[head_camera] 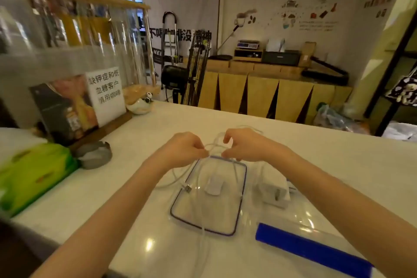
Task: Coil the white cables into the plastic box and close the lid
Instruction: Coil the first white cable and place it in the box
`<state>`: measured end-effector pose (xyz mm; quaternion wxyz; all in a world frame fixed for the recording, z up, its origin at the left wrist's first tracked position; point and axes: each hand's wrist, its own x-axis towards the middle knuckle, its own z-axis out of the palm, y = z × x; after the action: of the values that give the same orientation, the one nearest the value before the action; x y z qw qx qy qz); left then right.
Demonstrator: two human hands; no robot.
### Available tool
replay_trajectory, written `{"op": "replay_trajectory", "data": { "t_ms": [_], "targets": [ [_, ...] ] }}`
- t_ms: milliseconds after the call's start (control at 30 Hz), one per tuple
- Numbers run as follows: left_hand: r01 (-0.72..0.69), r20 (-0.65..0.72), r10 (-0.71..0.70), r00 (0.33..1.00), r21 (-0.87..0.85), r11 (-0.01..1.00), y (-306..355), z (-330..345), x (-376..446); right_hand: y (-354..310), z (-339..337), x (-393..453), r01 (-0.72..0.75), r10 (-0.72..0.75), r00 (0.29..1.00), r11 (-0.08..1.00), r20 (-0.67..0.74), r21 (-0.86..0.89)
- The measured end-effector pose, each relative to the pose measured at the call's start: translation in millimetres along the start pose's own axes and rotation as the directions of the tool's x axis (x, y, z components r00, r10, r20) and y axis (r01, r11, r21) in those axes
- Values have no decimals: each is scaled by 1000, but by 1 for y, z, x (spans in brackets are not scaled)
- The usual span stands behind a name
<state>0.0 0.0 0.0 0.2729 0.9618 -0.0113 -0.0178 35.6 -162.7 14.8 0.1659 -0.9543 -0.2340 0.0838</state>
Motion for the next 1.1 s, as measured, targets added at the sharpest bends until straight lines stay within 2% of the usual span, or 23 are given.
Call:
{"op": "replay_trajectory", "data": {
  "t_ms": [100,267,467,667,767,867,1000,1100],
  "targets": [
    [27,-87,-16,996,127,992,-22,10,1,1,10,0,-14,14,1000,1000,26,-4],
    [116,-111,-101,989,139,983,-48,33,1,2,20,2,20,-20,1000,1000,11,4],
    [92,-164,-88,983,21,996,-53,41,5,4,22,6,8,-11,999,998,-53,-62],
    [-16,-345,0,939,-42,999,-44,20,6,5,15,7,59,-63,982,998,-176,-24],
    [-74,-370,9,929,-160,984,-33,3,8,-3,13,4,150,-133,964,987,-229,59],
    [-102,-357,-51,933,-395,913,-20,-11,9,-12,12,6,176,-119,965,955,-235,237],
    [-142,-297,-86,951,-667,732,-5,-18,7,-23,9,7,59,-7,996,787,-86,615],
    [-182,-348,-86,933,-667,723,0,-13,9,-27,4,3,55,-47,998,706,-30,706]
  ]
}}
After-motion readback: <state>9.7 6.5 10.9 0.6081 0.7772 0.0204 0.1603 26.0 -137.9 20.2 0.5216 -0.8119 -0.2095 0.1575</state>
